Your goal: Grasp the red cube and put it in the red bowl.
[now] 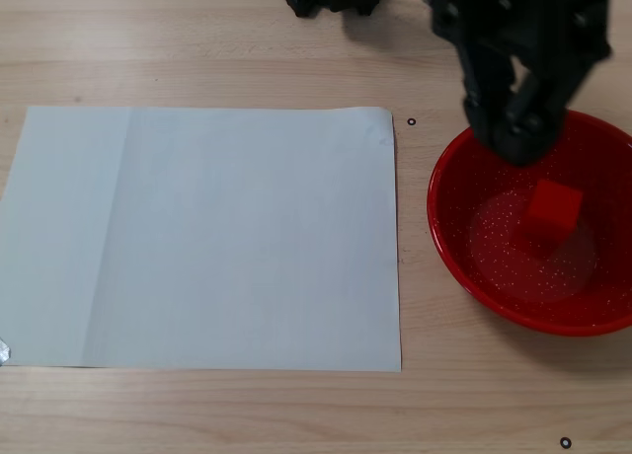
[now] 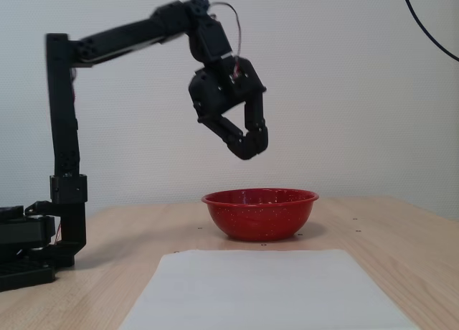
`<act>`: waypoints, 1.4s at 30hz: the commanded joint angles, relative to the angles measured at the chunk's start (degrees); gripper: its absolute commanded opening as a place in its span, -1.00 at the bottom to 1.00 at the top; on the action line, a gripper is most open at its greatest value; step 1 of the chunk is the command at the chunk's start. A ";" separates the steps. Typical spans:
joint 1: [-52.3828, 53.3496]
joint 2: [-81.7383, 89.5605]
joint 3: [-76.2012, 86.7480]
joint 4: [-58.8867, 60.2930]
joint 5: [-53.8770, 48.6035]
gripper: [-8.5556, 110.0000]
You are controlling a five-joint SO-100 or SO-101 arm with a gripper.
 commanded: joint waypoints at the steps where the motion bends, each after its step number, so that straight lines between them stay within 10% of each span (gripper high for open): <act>1: -1.41 8.79 -0.97 -1.67 0.70 -0.85; 23: -15.03 38.50 36.74 -16.70 3.08 -0.85; 42: -18.63 69.87 85.08 -56.60 4.04 -0.85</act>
